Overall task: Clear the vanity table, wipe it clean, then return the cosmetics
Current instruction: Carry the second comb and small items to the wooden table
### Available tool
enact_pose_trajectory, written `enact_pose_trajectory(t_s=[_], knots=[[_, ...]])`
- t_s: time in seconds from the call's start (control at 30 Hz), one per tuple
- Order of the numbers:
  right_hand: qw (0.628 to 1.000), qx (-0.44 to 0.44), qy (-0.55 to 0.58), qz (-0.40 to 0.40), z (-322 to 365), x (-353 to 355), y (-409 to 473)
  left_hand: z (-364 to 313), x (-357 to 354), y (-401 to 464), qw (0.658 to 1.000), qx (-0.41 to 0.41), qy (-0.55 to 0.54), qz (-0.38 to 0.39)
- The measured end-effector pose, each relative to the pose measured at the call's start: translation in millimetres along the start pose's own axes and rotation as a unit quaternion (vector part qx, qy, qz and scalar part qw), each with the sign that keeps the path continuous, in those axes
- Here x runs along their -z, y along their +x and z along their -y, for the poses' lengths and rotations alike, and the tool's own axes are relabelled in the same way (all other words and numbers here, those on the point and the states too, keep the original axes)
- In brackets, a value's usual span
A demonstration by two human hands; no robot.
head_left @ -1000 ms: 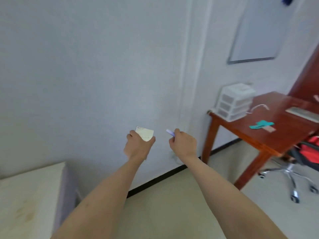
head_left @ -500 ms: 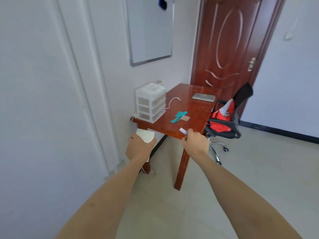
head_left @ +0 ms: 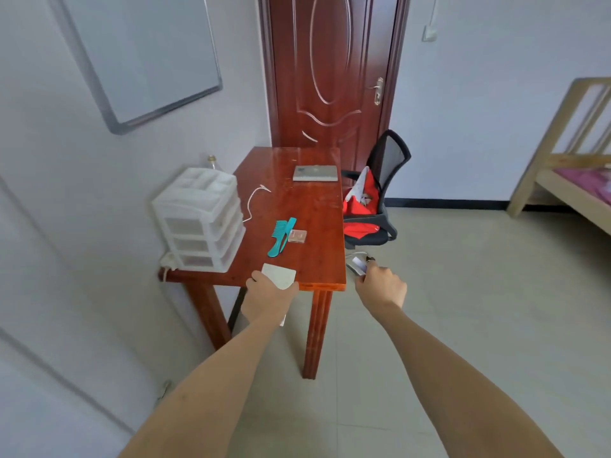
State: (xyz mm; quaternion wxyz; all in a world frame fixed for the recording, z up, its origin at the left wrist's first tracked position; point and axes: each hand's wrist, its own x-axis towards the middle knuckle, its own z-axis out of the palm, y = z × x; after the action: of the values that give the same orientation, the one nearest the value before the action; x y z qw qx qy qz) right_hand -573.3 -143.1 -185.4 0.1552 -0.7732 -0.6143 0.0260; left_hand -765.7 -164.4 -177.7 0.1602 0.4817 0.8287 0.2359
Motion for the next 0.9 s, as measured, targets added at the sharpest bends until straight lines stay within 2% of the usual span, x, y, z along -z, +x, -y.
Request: enact_pose_trajectory(t_s=[0.17,0.47,0.63,0.77,0.9], knots=[[1.0,-0.004,-0.008,0.014,11.9,-38.6,66.8,-12.9,-41.7,72.6,0.999,-0.001,0.011,0.035],[0.998,0.029,-0.014,0.06,49.7,-103.7,191.2,-51.5,-105.6,188.2,0.998,0.043,0.044,-0.001],[0.993,0.024,0.0,0.114,64.2,-145.2,224.7,-62.5,-140.6,226.7,0.995,0.063,0.063,0.044],[0.989,-0.001,-0.012,0.148,66.9,-175.0,249.6,-78.3,-168.2,266.3,0.992,0.043,0.077,0.089],[0.988,-0.047,-0.015,0.146,62.8,-194.2,278.6,-106.4,-198.2,305.7,0.99,0.003,0.059,0.126]])
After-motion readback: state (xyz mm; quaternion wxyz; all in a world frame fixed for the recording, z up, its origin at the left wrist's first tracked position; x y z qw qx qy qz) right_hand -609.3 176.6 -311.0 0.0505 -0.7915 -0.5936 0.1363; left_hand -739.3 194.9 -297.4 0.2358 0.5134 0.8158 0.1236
